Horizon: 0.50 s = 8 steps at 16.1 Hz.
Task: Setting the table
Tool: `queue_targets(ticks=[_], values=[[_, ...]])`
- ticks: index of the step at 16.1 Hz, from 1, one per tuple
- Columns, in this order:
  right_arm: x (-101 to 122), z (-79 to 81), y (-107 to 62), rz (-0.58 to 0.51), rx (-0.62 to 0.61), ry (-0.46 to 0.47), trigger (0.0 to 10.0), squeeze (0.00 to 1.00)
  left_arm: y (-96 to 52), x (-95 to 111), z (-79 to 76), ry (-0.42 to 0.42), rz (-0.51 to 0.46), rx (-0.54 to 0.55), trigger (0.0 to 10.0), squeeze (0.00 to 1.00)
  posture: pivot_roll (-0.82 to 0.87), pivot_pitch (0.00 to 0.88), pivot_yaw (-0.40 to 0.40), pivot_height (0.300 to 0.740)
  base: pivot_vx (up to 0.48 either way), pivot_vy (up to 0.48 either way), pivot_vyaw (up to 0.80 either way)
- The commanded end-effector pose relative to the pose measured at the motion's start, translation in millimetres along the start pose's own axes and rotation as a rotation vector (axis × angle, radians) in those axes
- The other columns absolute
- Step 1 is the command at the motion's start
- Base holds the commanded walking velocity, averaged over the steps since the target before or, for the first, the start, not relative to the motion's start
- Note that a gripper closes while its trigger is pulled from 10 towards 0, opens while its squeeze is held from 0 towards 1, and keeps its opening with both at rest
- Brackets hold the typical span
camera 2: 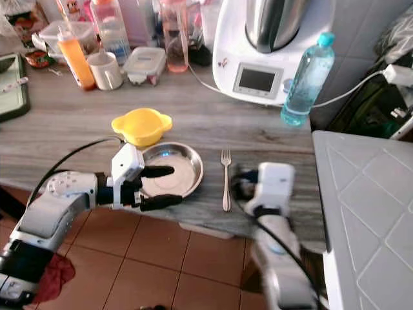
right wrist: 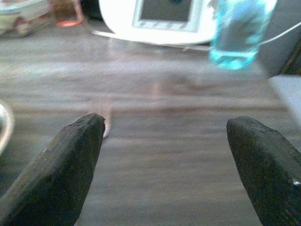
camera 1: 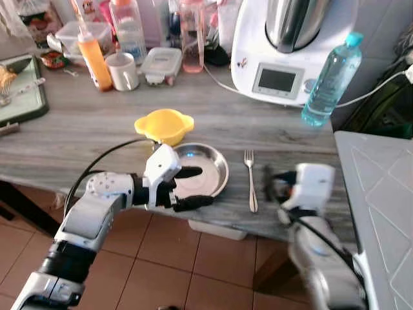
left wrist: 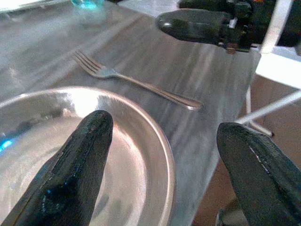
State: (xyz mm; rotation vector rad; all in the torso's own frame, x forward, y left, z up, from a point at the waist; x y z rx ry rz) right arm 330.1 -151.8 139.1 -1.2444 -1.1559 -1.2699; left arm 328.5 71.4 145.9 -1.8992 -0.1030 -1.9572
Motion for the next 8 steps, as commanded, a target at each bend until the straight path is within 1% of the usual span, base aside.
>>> queue_targets(ticks=[1,2,3,4,5,6,7,8], values=[[9.2,-13.5,-5.3,-0.044,-0.038,-0.046,10.0,1.0,4.2,7.4,2.0,-0.001,-0.037,0.019,10.0,0.0,0.08,0.108,0.002,0.74,0.0,0.0,0.0],[14.5,-19.1,-7.6,-0.074,-0.048,-0.113,10.0,1.0,7.8,11.4,2.5,-0.005,-0.059,0.031,10.0,0.0,0.08,0.108,0.002,0.74,0.0,0.0,0.0],[19.2,-21.3,-9.3,-0.1,-0.052,-0.155,10.0,1.0,9.6,13.0,2.1,-0.003,-0.069,0.036,10.0,0.0,0.08,0.108,0.002,0.74,0.0,0.0,0.0],[31.1,-25.3,-14.4,-0.162,-0.061,-0.251,10.0,1.0,13.1,18.1,3.2,-0.004,-0.104,0.064,10.0,0.0,0.08,0.108,0.002,0.74,0.0,0.0,0.0],[39.5,-29.1,-19.1,-0.199,-0.071,-0.316,10.0,1.0,14.9,24.9,3.8,-0.005,-0.148,0.094,10.0,0.0,0.08,0.108,0.002,0.74,0.0,0.0,0.0],[43.1,-36.3,-22.7,-0.211,-0.095,-0.327,10.0,1.0,17.7,32.3,4.9,-0.012,-0.198,0.135,10.0,0.0,0.06,0.098,-0.004,0.74,0.0,0.0,0.0],[44.0,-39.7,-24.3,-0.213,-0.103,-0.33,10.0,1.0,19.4,34.7,5.5,-0.018,-0.218,0.156,10.0,0.0,0.06,0.092,-0.011,0.74,0.0,0.0,0.0],[49.4,-44.6,-28.6,-0.233,-0.114,-0.355,10.0,1.0,21.6,39.8,7.8,-0.022,-0.271,0.225,10.0,0.0,0.06,0.086,-0.015,0.74,0.0,0.0,0.0]])
Point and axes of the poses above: a point about 5 cm out from each wrist's last joint towards the gripper, its own y axis pointing out of the wrist towards the gripper, its own x axis along the axis of the wrist's last joint, z = x × y, the point moved 6 cm from there along y, pointing out of the wrist towards the gripper
